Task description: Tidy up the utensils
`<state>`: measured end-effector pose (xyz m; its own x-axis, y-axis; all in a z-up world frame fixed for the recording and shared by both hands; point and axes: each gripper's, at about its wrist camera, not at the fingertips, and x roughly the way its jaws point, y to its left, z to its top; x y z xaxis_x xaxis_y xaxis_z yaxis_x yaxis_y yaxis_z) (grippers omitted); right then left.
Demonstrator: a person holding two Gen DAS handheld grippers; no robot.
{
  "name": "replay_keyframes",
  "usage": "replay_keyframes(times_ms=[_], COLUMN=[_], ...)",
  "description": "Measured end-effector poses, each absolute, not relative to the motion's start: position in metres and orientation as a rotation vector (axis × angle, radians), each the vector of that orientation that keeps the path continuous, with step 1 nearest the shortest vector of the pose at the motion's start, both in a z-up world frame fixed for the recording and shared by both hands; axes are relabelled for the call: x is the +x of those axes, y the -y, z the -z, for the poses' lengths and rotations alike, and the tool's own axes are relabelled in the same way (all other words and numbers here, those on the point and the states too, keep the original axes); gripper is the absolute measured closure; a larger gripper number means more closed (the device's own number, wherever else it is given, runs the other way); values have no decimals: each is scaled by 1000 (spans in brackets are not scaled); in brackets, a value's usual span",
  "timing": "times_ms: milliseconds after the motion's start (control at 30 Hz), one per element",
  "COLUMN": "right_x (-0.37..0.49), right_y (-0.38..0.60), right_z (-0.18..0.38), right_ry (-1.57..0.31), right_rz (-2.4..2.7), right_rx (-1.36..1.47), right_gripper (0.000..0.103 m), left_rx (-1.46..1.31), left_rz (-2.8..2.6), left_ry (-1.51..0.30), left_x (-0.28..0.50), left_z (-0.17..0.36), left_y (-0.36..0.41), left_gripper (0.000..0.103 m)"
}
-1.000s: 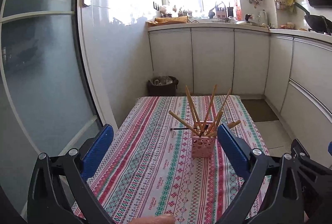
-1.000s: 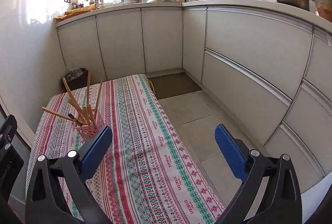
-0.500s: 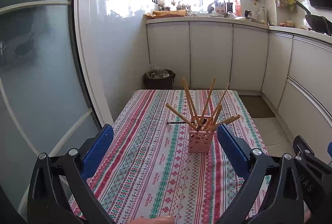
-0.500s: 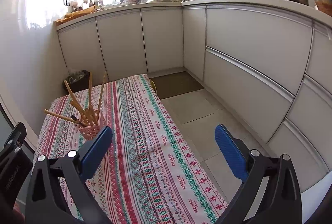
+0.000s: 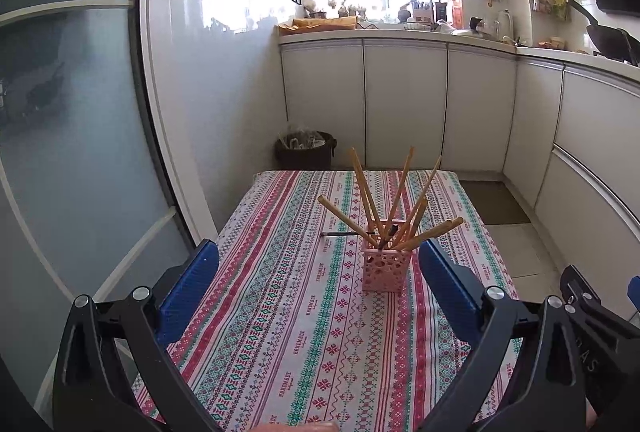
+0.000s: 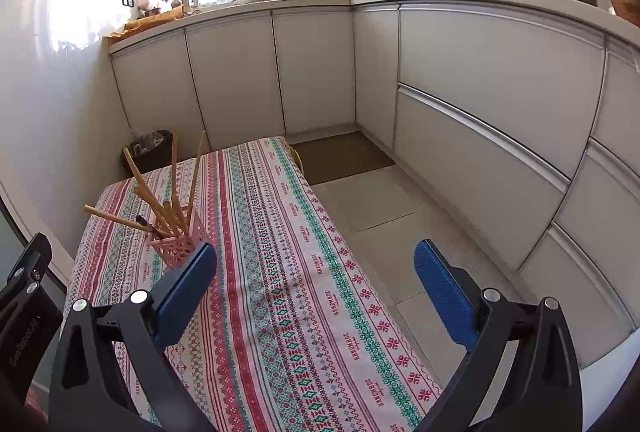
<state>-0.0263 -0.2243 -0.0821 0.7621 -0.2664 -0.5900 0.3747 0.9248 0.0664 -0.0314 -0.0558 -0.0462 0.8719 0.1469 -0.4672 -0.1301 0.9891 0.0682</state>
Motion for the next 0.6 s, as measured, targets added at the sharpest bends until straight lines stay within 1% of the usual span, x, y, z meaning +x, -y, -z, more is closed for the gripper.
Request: replay_keyframes(times_ms=[600], right_x=[-25], right_y=[224], right_z=[84], right_ry=[-621], right_rz=[342], right_rx=[182], right_gripper=[7], left_rx=[25], left_rz=[-134], left_ry=[-510], left_x=[-29], left_z=[49], left_y=[53], left_gripper=[7])
